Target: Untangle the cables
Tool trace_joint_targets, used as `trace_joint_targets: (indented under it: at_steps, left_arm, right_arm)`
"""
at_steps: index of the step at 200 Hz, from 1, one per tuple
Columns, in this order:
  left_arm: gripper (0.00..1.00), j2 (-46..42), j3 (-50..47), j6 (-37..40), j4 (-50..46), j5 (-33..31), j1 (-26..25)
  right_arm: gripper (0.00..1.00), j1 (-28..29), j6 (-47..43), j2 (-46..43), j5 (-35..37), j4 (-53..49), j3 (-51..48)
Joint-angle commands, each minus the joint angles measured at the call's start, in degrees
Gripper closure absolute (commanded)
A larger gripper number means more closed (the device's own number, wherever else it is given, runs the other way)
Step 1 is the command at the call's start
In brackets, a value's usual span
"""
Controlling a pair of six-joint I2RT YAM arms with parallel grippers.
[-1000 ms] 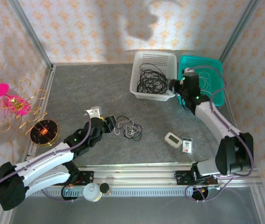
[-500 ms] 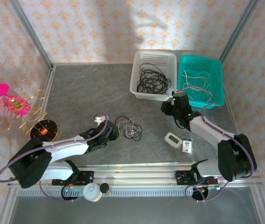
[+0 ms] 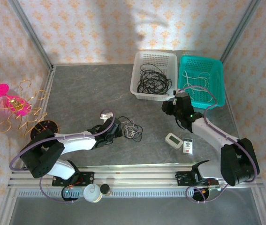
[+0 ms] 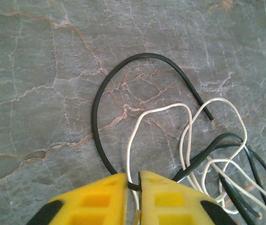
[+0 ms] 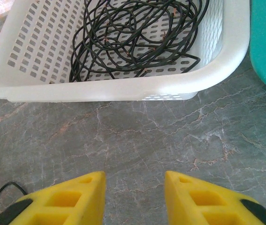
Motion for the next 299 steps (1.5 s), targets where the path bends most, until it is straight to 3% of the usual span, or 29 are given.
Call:
trace_joint_targets:
  at_steps: [1, 9, 46, 88, 132, 160, 204, 240, 269, 299]
  left_arm:
    - [0.96, -0.8, 1.0, -0.4, 0.1, -2.6, 0.1]
    - [1.00, -1.5, 1.0, 0.0, -0.4, -3.1, 0.0]
    - [1.00, -7.0, 0.5, 3.1, -2.7, -6.2, -0.3]
    - [1.00, -16.9, 4.0, 12.4, -12.0, -4.3, -0.8]
    - [1.00, -24.5, 11.6, 23.2, -21.6, 2.2, -0.8]
    - [1.00, -26.3, 16.1, 26.5, -23.9, 3.4, -0.8]
    - [1.00, -26.0, 20.9, 27.4, -22.3, 9.4, -0.8]
    - [1.00, -26.1, 24.0, 28.7, -22.1, 11.5, -0.8]
    - [1.00, -26.9, 25.5, 29.7, -20.6, 13.0, -0.8]
    - [1.00, -27.2, 27.1, 30.5, -19.4, 14.5, -0.8]
  right_arm:
    - [0.63, 0.3, 0.2, -1.4, 0.5, 0.5, -0.4]
    - [0.63, 0.3, 0.4, -1.6, 0.5, 0.4, -0.3]
    - [0.65, 0.3, 0.6, -3.2, -1.2, 2.8, -0.9]
    - [0.65, 1.7, -5.7, -7.7, -19.1, 16.7, -6.9]
    - [0.52, 13.7, -27.6, -8.4, -33.8, 31.2, -12.7]
    - [0.49, 19.0, -32.9, -2.7, -42.9, 41.4, -12.3]
    - [0.50, 21.3, -28.4, 7.0, -41.1, 52.1, -7.1]
    - [0.49, 21.3, -18.2, 15.1, -36.7, 59.7, -4.2]
    - [0.50, 22.3, -11.0, 20.1, -38.4, 67.1, -4.9]
    - [0.55, 23.5, -6.3, 23.6, -35.0, 68.2, -4.6]
